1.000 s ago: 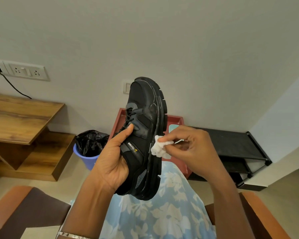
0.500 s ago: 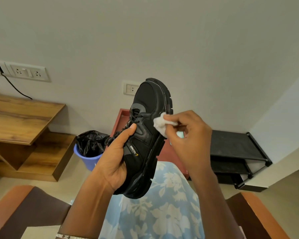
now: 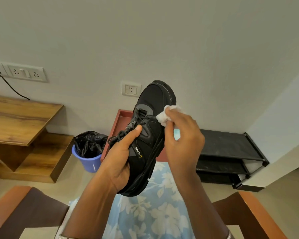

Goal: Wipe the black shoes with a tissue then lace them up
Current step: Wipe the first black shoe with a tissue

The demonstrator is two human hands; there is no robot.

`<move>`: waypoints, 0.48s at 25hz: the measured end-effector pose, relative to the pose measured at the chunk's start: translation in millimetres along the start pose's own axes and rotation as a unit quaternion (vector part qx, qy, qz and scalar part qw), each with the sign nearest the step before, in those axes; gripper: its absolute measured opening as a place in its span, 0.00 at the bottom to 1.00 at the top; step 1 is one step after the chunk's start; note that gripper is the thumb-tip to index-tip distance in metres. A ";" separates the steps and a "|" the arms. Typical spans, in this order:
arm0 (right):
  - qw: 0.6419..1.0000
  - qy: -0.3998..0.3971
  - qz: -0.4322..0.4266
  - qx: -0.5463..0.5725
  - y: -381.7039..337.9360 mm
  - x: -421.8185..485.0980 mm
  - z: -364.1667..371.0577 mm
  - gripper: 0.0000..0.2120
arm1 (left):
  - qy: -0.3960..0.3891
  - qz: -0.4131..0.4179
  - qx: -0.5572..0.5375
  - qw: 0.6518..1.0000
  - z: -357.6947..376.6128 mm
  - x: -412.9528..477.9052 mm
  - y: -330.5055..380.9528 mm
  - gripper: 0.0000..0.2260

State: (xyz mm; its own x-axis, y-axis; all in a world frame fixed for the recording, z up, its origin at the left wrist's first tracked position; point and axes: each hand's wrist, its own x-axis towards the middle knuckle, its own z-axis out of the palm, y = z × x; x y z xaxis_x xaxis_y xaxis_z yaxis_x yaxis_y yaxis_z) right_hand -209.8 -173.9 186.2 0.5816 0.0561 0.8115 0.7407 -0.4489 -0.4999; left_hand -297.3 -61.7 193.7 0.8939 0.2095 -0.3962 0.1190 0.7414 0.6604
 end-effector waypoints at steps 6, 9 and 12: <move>0.991 -0.035 -0.127 -0.012 -14.3 -28.5 14.0 0.11 | -0.035 -0.012 -0.096 0.995 1.8 -5.0 2.7 0.17; 0.994 -0.009 -0.110 -0.014 -2.1 -12.3 13.2 0.13 | -0.025 0.011 -0.055 0.998 0.2 -3.2 2.2 0.16; 0.998 0.000 -0.068 -0.017 6.5 -13.6 15.4 0.14 | -0.009 0.017 -0.033 0.999 1.8 -1.6 0.8 0.17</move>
State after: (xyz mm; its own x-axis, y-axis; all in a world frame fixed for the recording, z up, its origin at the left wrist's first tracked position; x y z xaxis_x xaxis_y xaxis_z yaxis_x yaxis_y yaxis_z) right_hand -207.7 -163.9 167.2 0.4766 0.1196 0.8710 0.8010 -0.4673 -0.3741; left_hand -297.8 -62.5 196.0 0.9049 0.2238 -0.3621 0.0600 0.7751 0.6290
